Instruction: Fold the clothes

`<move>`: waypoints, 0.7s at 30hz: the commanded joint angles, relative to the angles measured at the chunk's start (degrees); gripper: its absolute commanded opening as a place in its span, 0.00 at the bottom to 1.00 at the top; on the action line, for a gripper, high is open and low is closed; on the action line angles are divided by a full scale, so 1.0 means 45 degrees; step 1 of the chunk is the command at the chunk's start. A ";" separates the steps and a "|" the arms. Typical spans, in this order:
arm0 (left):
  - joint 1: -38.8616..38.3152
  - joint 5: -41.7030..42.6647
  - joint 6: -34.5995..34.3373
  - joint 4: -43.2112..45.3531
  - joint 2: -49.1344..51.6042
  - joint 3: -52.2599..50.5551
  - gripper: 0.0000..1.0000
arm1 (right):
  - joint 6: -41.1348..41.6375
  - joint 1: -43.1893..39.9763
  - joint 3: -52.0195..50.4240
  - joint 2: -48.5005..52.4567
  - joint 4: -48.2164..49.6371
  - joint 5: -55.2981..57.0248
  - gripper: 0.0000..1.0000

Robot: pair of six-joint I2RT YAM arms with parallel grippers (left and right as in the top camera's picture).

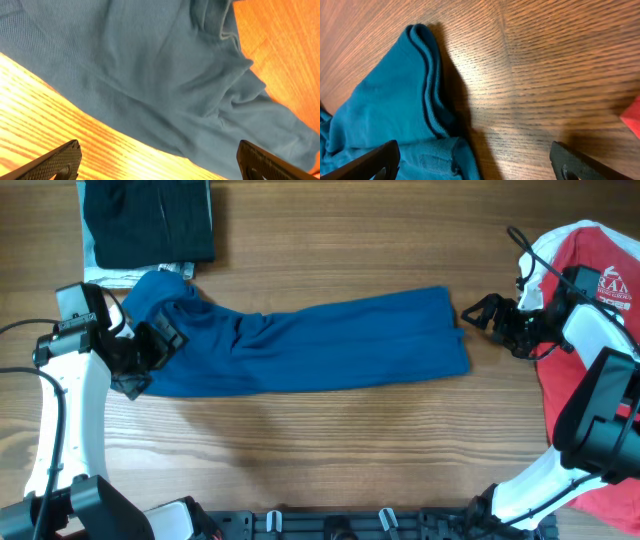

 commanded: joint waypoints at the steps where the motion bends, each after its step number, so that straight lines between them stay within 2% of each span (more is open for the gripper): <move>1: 0.0092 0.0602 0.0335 -0.0325 -0.0126 -0.0068 1.00 | -0.0597 0.0083 0.0151 0.0748 0.0087 -0.1200 0.97; 9: 0.0092 0.0602 0.0330 -0.0423 -0.0126 -0.0068 1.00 | -0.1195 0.1957 0.0107 0.2225 -0.0015 -0.1025 0.96; 10: 0.0092 0.0597 0.0330 -0.0423 -0.0126 -0.0068 1.00 | -0.1180 0.2137 0.0102 0.2351 -0.0053 -0.0884 0.91; 13: 0.0092 0.0597 0.0335 -0.0418 -0.0126 -0.0068 1.00 | -0.1030 0.2764 0.0024 0.2531 -0.0359 -0.0743 0.47; 14: 0.0092 0.0597 0.0330 -0.0423 -0.0126 -0.0068 1.00 | -0.1030 0.2875 0.0024 0.2531 -0.0413 -0.0733 0.36; 15: 0.0092 0.0597 0.0335 -0.0423 -0.0126 -0.0068 1.00 | -0.1025 0.3021 0.0024 0.2531 -0.0423 -0.0636 0.15; 16: 0.0092 0.0593 0.0335 -0.0427 -0.0126 -0.0068 1.00 | -0.1005 0.3075 0.0024 0.2531 -0.0403 -0.0641 0.07; 18: 0.0092 0.0593 0.0340 -0.0427 -0.0126 -0.0068 0.99 | 0.0272 0.3089 0.0034 0.2526 -0.0223 -0.0136 0.04; 21: 0.0092 0.0588 0.0340 -0.0432 -0.0126 -0.0068 1.00 | 0.1719 0.2866 0.0141 0.2288 -0.0461 0.2414 0.04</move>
